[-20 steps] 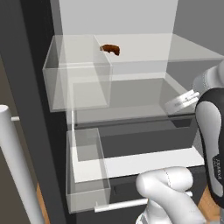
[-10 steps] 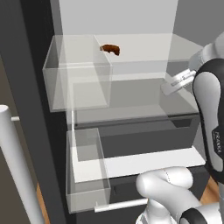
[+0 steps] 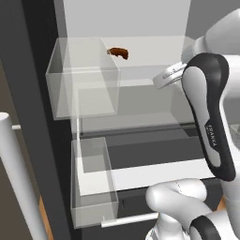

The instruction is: Open the fridge, remove the mango, lemon wedge, and chicken drumstick, and place them on any counter.

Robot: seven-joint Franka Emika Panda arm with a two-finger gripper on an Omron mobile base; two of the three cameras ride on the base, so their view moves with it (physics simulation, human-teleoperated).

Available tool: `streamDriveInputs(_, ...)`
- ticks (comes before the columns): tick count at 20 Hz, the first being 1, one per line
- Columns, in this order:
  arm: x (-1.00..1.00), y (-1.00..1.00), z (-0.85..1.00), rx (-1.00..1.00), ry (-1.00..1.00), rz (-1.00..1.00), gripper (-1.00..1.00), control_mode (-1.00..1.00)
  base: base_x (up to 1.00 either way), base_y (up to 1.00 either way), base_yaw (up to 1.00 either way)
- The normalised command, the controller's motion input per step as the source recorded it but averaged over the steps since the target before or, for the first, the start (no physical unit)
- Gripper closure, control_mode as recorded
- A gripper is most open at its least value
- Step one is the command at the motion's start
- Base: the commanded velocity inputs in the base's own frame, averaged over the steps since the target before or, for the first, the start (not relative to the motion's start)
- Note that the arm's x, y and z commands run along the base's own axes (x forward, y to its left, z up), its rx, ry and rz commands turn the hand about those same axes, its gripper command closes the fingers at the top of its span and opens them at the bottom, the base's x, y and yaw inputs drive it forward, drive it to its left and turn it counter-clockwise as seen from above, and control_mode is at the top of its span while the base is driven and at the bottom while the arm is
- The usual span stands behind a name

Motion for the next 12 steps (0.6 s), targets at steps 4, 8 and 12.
streamDriveInputs(4,0.50,0.33,0.24,0.10,-0.05,0.00,-1.00,-1.00,0.00,0.00,0.00)
streamDriveInputs(8,0.66,0.23,0.13,0.13,0.00,-0.02,-1.00,-1.00,0.00,0.00,0.00)
streamDriveInputs(12,0.64,0.13,0.00,0.13,0.00,-0.04,-1.00,-1.00,0.00,0.00,0.00)
